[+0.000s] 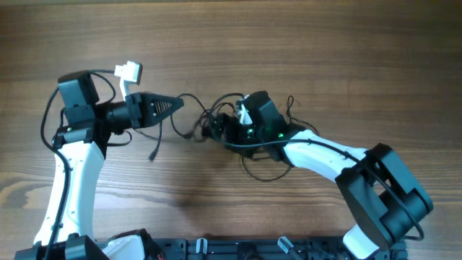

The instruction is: Untangle cables

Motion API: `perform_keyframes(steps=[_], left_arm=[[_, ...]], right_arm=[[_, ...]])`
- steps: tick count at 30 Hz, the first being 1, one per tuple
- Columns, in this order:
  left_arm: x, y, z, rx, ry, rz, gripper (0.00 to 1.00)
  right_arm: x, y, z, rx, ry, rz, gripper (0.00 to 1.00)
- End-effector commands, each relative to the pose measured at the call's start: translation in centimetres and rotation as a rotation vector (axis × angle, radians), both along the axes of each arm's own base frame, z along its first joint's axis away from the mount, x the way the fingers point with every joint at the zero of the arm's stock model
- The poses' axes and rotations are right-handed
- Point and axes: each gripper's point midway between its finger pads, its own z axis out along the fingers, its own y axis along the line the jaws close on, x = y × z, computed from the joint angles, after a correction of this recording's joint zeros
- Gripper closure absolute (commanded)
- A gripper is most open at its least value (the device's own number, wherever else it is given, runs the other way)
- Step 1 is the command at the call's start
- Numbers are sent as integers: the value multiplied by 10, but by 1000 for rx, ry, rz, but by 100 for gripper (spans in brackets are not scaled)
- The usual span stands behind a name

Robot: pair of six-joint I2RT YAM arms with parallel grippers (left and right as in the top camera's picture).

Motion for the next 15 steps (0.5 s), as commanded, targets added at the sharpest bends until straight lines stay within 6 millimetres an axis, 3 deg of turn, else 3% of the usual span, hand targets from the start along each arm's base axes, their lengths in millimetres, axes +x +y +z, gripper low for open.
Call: perform_keyframes(steps=[1, 5, 7, 8, 10, 14, 15], left_arm=[[8, 26, 28, -53, 51, 45, 96], [20, 60, 49, -43, 12, 151, 96], [23, 73, 55, -40, 6, 192, 96], [24, 78, 58, -39, 3, 206, 96], [24, 78, 58, -38, 1, 210, 96], [28, 68, 57, -41, 20, 206, 96], [29, 63, 57, -41, 23, 198, 96]], right_arm=[[13, -65, -40, -220, 124, -203, 0], [12, -136, -54, -388, 212, -299, 0], [16, -163, -50, -424, 196, -305, 0], [22, -164, -40, -393, 130, -236, 0], [29, -145, -16, -267, -23, -63, 2], [27, -81, 57, 99, -431, 316, 3], [29, -72, 68, 141, -497, 346, 5]])
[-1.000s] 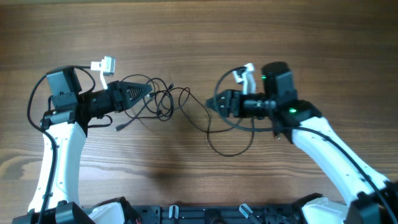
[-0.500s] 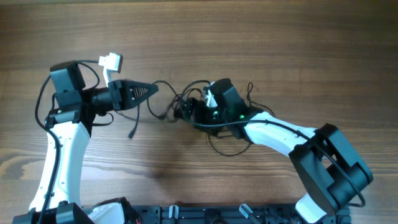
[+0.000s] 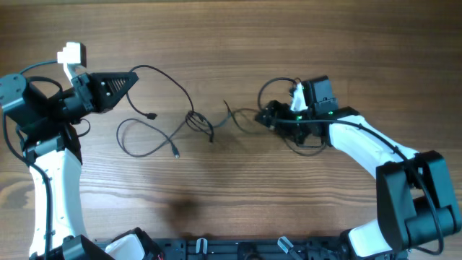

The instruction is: Untangle cables

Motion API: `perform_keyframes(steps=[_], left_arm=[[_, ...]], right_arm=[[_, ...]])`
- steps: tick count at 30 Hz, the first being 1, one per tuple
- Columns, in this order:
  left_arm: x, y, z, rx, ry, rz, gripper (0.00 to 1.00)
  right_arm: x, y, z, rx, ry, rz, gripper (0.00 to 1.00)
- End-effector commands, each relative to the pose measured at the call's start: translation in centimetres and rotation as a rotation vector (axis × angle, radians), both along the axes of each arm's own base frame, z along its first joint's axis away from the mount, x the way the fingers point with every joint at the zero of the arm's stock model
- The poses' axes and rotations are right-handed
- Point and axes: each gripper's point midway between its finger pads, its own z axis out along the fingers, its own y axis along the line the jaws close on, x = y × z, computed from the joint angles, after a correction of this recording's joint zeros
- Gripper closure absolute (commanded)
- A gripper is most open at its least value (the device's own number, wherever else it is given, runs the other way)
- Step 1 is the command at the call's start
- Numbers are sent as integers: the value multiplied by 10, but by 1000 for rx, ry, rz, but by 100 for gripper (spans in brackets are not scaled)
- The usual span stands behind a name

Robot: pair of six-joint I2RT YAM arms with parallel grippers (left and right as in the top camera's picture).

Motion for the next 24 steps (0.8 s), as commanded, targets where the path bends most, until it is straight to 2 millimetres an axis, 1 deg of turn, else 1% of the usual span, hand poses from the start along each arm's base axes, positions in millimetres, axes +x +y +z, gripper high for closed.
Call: perform_keyframes(steps=[1, 2, 3, 5, 7, 9, 10, 11, 12, 14, 15, 17, 20, 22, 24], left_arm=[[0, -17, 6, -7, 22, -20, 96], [0, -19, 7, -6, 20, -25, 96], [0, -23, 8, -1, 9, -37, 96], [-1, -27, 13, 0, -3, -48, 96], [-1, -27, 21, 2, -21, -49, 96], [-2, -29, 29, 4, -39, -54, 96], [-3, -32, 34, 2, -45, -59, 96], [-2, -36, 37, -3, -49, -59, 96], [-1, -39, 41, -12, -48, -54, 96], [2, -43, 50, -45, -30, -33, 96], [3, -44, 54, -63, -20, -24, 96], [4, -43, 61, -94, 1, -10, 96], [-1, -44, 73, -129, 16, -13, 96], [-8, -46, 84, -150, 13, -27, 96], [-12, -47, 92, -173, 11, -29, 96]], right_arm=[[-15, 52, 65, 244, -339, 374, 6], [-14, 56, 72, 267, -370, 391, 7], [-16, 66, 87, 325, -422, 432, 7], [-26, 80, 114, 448, -463, 501, 8], [-27, 87, 122, 466, -504, 517, 7], [-19, 93, 126, 433, -588, 506, 8], [-12, 95, 126, 401, -626, 484, 8], [-4, 100, 124, 340, -699, 460, 6], [-1, 105, 123, 306, -747, 459, 6], [-2, 120, 125, 262, -844, 478, 6], [-7, 130, 129, 271, -879, 498, 7], [-10, 142, 136, 276, -933, 498, 12], [4, 146, 145, 225, -1004, 408, 20], [6, 151, 156, 263, -1010, 361, 22], [4, 158, 154, 286, -1017, 363, 22]])
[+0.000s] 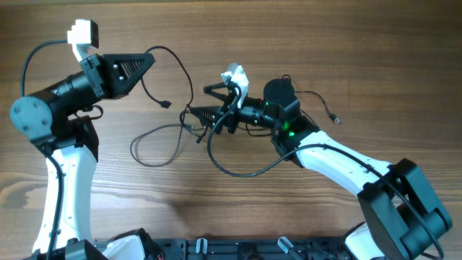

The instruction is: Untangle cables

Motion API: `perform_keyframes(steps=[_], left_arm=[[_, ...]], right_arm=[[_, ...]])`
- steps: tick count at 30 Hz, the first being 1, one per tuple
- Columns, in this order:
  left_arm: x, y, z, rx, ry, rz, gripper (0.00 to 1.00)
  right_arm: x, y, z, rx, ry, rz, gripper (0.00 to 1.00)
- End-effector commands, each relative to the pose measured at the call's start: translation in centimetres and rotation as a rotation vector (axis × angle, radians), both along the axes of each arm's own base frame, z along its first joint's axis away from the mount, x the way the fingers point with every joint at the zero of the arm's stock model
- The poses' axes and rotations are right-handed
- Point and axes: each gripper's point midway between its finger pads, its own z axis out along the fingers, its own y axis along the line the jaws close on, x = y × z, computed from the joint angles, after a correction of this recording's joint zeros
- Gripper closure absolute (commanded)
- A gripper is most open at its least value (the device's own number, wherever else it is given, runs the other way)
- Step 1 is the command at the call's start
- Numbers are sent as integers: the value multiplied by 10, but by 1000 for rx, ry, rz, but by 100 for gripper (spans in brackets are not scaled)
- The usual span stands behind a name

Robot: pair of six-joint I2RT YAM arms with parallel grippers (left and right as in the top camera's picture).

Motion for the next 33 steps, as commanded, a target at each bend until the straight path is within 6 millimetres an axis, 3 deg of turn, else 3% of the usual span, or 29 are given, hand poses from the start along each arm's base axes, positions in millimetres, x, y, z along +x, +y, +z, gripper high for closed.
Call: perform_keyframes(steps=[1, 5, 6, 8, 9, 11, 14, 17, 18, 21, 22, 25, 27, 29, 31, 33], left_arm=[[-6, 0, 22, -100, 79, 4, 96], [-7, 0, 29, -130, 75, 14, 96], [-7, 0, 29, -130, 75, 12, 96], [-7, 0, 29, -130, 75, 12, 96], [-6, 1, 29, -135, 74, 16, 96], [-5, 4, 28, -120, 56, 26, 96], [-11, 1, 13, 3, -35, -5, 96], [-8, 0, -5, 68, -48, -35, 96], [-4, 2, -11, 66, -28, -31, 94], [12, 7, -38, 68, 31, 2, 43], [19, 7, -53, 65, 81, 26, 26], [30, 3, -93, 96, 200, 96, 0], [36, 0, -124, 145, 317, 170, 0], [40, -4, -160, 213, 489, 271, 0], [40, -14, -176, 276, 537, 310, 0], [40, -31, -183, 326, 531, 312, 0]], right_arm=[[8, 12, -8, 31, 18, -46, 23], [23, 24, -34, 79, 143, -103, 27], [29, 26, -39, 99, 176, -118, 37], [37, 29, -45, 123, 240, -136, 81], [42, 25, -47, 120, 239, -156, 95], [56, 6, -35, 143, 227, -174, 96], [63, -37, 12, 232, 261, -101, 95], [69, -73, 38, 287, 327, -86, 95], [76, -87, 35, 292, 400, -128, 95], [102, -128, -6, 252, 613, -332, 95], [108, -142, -11, 253, 633, -372, 95], [118, -173, -8, 300, 712, -447, 95], [119, -187, -14, 276, 771, -500, 96], [115, -201, -34, 206, 886, -599, 96], [108, -210, -47, 94, 947, -675, 95], [101, -212, -42, 11, 974, -679, 95]])
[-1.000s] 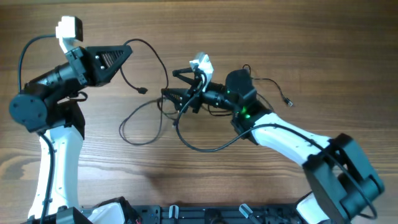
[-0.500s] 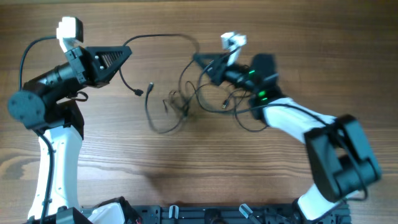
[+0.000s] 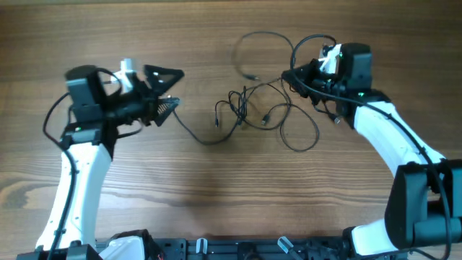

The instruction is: Untangle cables

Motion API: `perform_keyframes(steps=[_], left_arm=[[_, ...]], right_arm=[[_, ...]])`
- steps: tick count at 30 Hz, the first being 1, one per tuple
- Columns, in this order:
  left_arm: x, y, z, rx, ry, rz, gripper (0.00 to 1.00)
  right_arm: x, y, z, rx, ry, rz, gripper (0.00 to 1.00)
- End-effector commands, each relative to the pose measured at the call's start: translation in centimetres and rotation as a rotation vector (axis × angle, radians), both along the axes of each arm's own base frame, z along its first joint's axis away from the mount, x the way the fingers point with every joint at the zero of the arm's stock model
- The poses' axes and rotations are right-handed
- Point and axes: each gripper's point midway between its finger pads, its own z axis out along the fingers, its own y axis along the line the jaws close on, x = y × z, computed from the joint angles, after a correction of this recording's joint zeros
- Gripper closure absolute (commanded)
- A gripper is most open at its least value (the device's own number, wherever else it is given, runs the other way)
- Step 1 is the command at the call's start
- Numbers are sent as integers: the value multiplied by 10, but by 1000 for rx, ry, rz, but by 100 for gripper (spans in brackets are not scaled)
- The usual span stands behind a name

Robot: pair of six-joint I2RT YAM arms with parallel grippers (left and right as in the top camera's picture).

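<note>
Several thin black cables lie in a loose knot (image 3: pixel 245 108) at the table's middle, with loops (image 3: pixel 249 47) and small plugs (image 3: pixel 216 123) spreading from it. My left gripper (image 3: pixel 175 90) points right, its fingers (image 3: pixel 167 73) spread open. One strand (image 3: pixel 195 136) runs from just under it to the knot. My right gripper (image 3: pixel 292 76) points left at the knot's upper right side. It looks shut on a black cable that arcs over it (image 3: pixel 314 40).
The wooden table (image 3: pixel 231 202) carries nothing besides the cables. A wide loop (image 3: pixel 299 133) and a loose plug (image 3: pixel 334 119) lie below the right arm. The arm bases stand along the front edge (image 3: pixel 238 249).
The right gripper has moved from the table's middle to the upper right. The left gripper has come down and to the right. The cable mass now lies further right.
At first both grippers met at the middle on a tight bundle. Then they stood far apart with strands stretched between them. Then the right gripper was back at the middle while the left held a strand high. Now they are apart again, with the knot looser.
</note>
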Motion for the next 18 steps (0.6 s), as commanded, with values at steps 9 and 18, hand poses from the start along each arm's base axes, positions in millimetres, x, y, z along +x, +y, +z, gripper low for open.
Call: perform_keyframes(steps=[9, 18], left_arm=[[3, -135, -11, 626, -680, -249, 3], [3, -203, -66, 808, -830, -346, 23]], right_arm=[[-1, -2, 82, -161, -144, 156, 95], [-36, 25, 92, 20, -74, 311, 96]])
